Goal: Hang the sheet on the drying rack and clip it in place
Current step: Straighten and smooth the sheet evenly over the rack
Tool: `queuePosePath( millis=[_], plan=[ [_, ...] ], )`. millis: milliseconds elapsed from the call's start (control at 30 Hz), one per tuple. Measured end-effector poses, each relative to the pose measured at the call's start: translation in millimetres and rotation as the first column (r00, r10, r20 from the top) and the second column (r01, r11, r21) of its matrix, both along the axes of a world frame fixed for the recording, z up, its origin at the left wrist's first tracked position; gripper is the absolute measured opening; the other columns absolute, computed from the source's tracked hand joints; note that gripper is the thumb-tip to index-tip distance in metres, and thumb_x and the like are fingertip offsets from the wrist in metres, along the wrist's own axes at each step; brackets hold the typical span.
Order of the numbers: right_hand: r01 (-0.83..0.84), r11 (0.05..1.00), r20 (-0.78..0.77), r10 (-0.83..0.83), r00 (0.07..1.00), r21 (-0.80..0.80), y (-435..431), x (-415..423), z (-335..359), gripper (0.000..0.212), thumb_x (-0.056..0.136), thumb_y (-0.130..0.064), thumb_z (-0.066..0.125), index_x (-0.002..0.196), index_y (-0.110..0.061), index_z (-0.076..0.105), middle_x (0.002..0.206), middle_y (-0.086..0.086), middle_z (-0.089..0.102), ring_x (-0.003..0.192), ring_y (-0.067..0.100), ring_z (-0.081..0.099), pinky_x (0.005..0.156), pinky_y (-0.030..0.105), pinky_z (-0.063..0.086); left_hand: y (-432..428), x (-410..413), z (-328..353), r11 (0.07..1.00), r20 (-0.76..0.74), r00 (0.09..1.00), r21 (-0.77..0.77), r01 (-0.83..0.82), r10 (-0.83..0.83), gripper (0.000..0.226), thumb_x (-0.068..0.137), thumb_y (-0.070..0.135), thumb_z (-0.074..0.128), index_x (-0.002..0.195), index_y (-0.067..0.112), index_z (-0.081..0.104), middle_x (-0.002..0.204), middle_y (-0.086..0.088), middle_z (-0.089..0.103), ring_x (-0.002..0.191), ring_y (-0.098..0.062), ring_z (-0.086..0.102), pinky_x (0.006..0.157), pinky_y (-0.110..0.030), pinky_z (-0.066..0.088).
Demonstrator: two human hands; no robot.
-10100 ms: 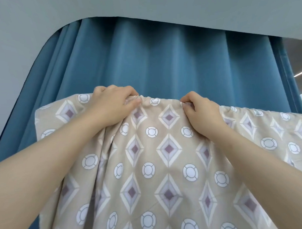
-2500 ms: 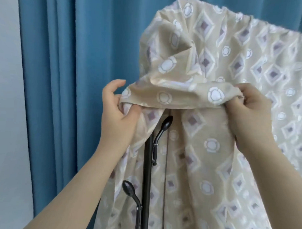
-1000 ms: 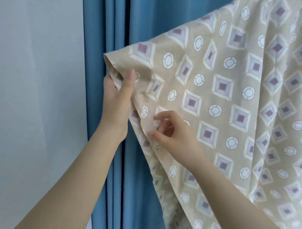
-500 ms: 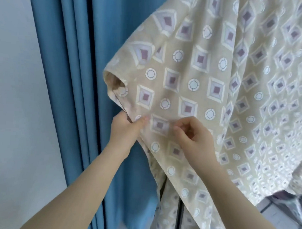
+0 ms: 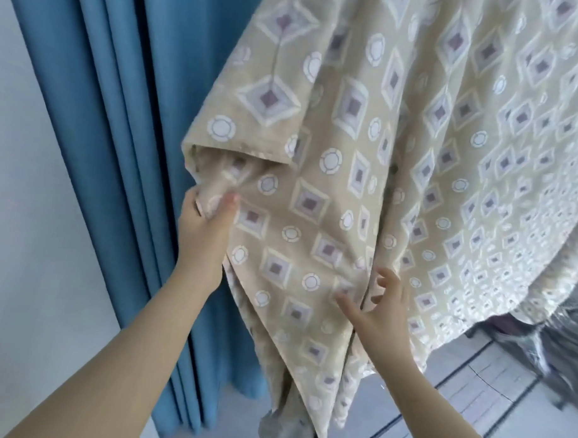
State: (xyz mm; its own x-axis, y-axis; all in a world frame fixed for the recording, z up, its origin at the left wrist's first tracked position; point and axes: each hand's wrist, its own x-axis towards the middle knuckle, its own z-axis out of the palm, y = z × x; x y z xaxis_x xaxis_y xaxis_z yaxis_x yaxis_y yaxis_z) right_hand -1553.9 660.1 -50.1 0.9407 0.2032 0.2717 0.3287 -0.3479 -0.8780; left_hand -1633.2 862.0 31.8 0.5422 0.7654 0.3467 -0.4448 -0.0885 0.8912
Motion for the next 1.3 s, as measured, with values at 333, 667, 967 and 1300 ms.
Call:
queuePosePath(
  millis=[333,667,967,1300],
  plan=[
    [-0.128,0.989,-0.129,0.117,0.985,-0.078,-9.8,27.1,-15.0,0.057,0.080,-0.019,0.070,0.128,-0.023,0.040,0.098,-0.007,0.054,0.086,0.012,0.056,0.078,0.034,0.048,-3.2,5.5,-35.3,0.981,-0.263,0.958,0.117,0.152,-0.117,0.033,0.080,0.016,0.072,0.106,0.029,0.057,0.104,0.013,0.065,0.096,-0.002,0.062,0.081,-0.022,0.051],
    [-0.142,0.960,-0.124,0.115,0.986,-0.241,-2.8,34.8,-22.3,0.021,0.087,-0.016,0.061,0.069,-0.014,0.050,0.061,-0.005,0.046,0.061,0.013,0.044,0.054,0.022,0.032,4.2,15.8,-53.1,0.985,-0.293,0.946,0.140,-0.099,0.137,0.021,0.080,0.021,0.070,0.095,0.027,0.056,0.093,0.010,0.061,0.088,-0.010,0.061,0.083,-0.034,0.053],
    [-0.121,0.944,-0.084,0.100,0.991,-0.306,-8.1,31.7,-39.0,0.028,0.091,-0.016,0.053,0.069,-0.013,0.036,0.061,0.000,0.043,0.061,0.017,0.041,0.052,0.022,0.030,-39.1,6.8,-126.1,0.949,-0.512,0.802,0.222,-0.223,0.308,0.040,0.080,0.033,0.069,0.067,0.017,0.035,0.067,0.004,0.036,0.064,-0.018,0.038,0.053,-0.027,0.031],
    [-0.233,0.963,-0.204,0.202,0.958,-0.139,-15.6,27.4,-43.1,0.028,0.090,-0.012,0.056,0.068,-0.016,0.041,0.073,0.009,0.056,0.060,0.015,0.044,0.053,0.025,0.033,-68.3,20.2,-158.1,0.953,-0.756,0.595,-0.127,0.275,-0.272,0.112,0.060,0.027,0.087,0.144,0.024,0.012,0.142,0.003,0.035,0.126,-0.016,0.040,0.097,-0.027,0.038]
  ],
)
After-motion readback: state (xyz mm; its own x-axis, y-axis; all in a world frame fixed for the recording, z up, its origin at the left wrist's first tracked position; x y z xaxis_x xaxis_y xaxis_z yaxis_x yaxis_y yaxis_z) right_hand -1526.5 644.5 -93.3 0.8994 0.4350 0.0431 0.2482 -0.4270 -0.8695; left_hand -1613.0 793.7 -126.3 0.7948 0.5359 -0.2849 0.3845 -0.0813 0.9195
